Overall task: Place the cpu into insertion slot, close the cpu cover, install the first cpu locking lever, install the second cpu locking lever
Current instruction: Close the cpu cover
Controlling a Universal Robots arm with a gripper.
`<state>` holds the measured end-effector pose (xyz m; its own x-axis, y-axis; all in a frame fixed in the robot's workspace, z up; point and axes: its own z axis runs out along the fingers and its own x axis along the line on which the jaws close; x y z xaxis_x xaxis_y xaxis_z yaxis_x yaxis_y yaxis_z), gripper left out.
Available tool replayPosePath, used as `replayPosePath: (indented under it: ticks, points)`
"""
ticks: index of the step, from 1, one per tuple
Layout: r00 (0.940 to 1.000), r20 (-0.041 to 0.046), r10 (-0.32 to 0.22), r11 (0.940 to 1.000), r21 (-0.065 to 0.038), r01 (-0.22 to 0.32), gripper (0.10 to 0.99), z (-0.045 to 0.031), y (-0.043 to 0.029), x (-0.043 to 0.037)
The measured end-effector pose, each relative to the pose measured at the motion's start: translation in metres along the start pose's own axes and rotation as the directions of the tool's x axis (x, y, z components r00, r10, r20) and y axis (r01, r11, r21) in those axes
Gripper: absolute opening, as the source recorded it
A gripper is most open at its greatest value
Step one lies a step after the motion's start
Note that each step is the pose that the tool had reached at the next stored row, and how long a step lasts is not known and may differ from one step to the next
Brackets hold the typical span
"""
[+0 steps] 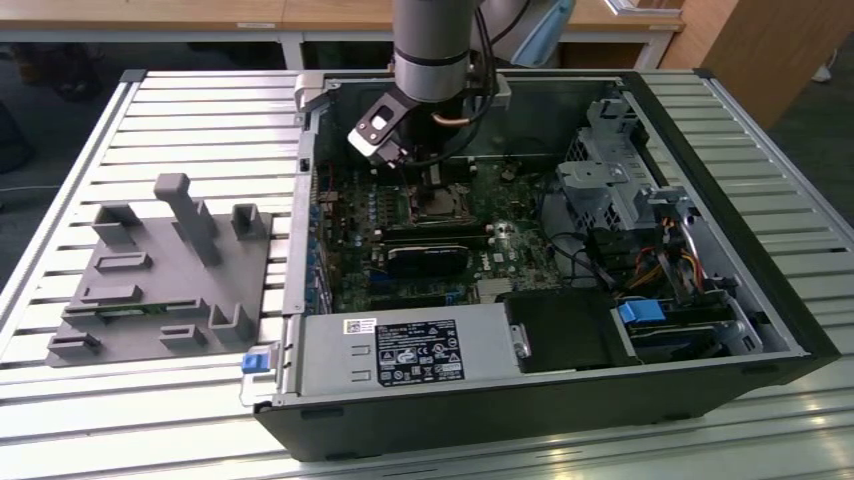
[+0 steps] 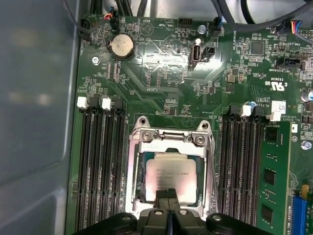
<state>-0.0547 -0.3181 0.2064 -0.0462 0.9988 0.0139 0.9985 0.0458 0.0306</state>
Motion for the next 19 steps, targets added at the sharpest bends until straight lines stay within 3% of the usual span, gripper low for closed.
replayPosePath:
  ticks: [12, 16, 19]
  points:
    - [1.0, 0.0002, 0.0, 1.0, 0.0, 0.0, 0.106, 0.0053, -0.0002, -0.0001]
    - [1.0, -0.0001, 0.0, 1.0, 0.0, 0.0, 0.106, 0.006, 0.0036, -0.0003]
    - [1.0, -0.0089, 0.0, 1.0, -0.001, 0.0, 0.106, 0.0061, 0.0057, -0.0002]
